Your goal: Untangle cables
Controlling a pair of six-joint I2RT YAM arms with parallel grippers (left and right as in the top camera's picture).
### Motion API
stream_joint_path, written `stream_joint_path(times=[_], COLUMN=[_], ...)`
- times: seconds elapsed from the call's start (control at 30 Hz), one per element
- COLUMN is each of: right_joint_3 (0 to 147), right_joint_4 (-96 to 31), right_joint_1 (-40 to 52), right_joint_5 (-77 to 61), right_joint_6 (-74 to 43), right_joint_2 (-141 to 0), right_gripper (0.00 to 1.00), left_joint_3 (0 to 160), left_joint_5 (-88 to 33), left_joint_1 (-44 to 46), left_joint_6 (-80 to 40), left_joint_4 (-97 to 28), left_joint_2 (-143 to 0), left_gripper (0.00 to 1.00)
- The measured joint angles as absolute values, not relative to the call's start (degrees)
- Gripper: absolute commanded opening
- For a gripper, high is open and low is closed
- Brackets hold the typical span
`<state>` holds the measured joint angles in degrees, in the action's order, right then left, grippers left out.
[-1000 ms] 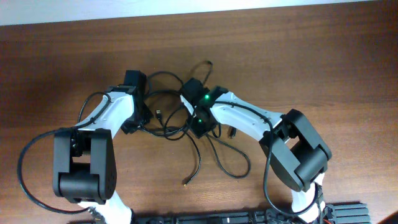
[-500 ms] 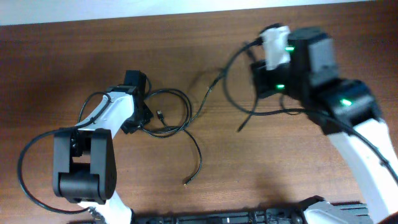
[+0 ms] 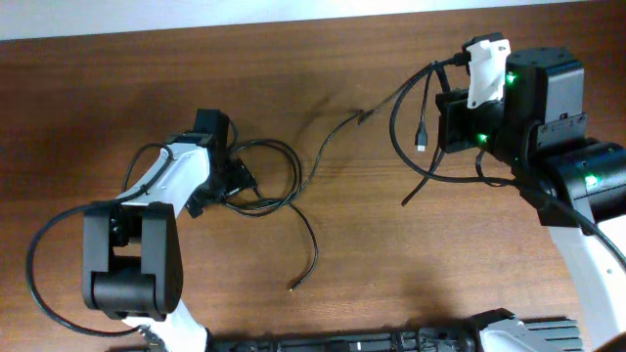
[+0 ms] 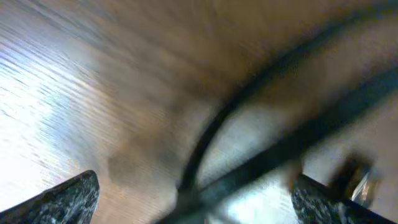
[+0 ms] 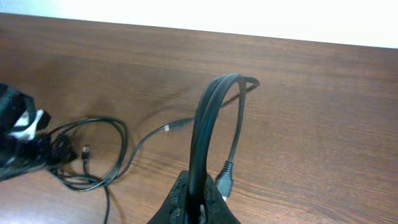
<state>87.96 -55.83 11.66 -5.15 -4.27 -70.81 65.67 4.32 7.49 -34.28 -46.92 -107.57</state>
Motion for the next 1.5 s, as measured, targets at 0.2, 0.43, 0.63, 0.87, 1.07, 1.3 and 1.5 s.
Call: stream_joint_path(times=[0.2, 0.43, 0.63, 0.87, 1.07, 1.3, 1.5], right_joint_3=[87.96, 87.96, 87.96, 87.96, 87.96, 87.96, 87.96], right_joint_4=[-55.77, -55.59, -54.59, -55.35, -57.36, -58.3, -57.21], right_joint_1=[11.66, 11.66, 11.66, 11.66, 11.66, 11.64, 5.78], right_joint_5=[-1.43, 7.53, 13.13, 16.67, 16.67, 16.69, 16.97], right_joint_6=[-4.23, -4.25, -4.27, -5.26, -5.91, -6.0, -7.4], right_joint_2=[-70.81, -70.83, -71.81, -74.96, -75.29, -75.29, -75.29], right_gripper=[0.04, 0.04, 0.04, 0.04, 0.04, 0.04, 0.04], left_joint_3=[67.4, 69.23, 69.23, 69.23, 69.23, 69.23, 69.23], left_joint_5=[-0.69, -1.48, 1.39, 1.96, 1.96, 1.96, 1.96], left_joint_1=[7.53, 7.53, 7.53, 7.53, 7.53, 7.53, 7.53], left_joint_6=[-23.31, -14.61, -12.82, -12.8, -12.8, -12.8, -12.8], left_joint_4=[-50.48, -59.51, -67.33, -69.45, -69.49, -69.49, -69.54], left_joint_2=[-97.14, -64.84, -50.06, -44.99, -44.99, -44.99, -44.99], left_gripper=[0.99, 0.99, 0.99, 0.99, 0.99, 0.99, 0.99])
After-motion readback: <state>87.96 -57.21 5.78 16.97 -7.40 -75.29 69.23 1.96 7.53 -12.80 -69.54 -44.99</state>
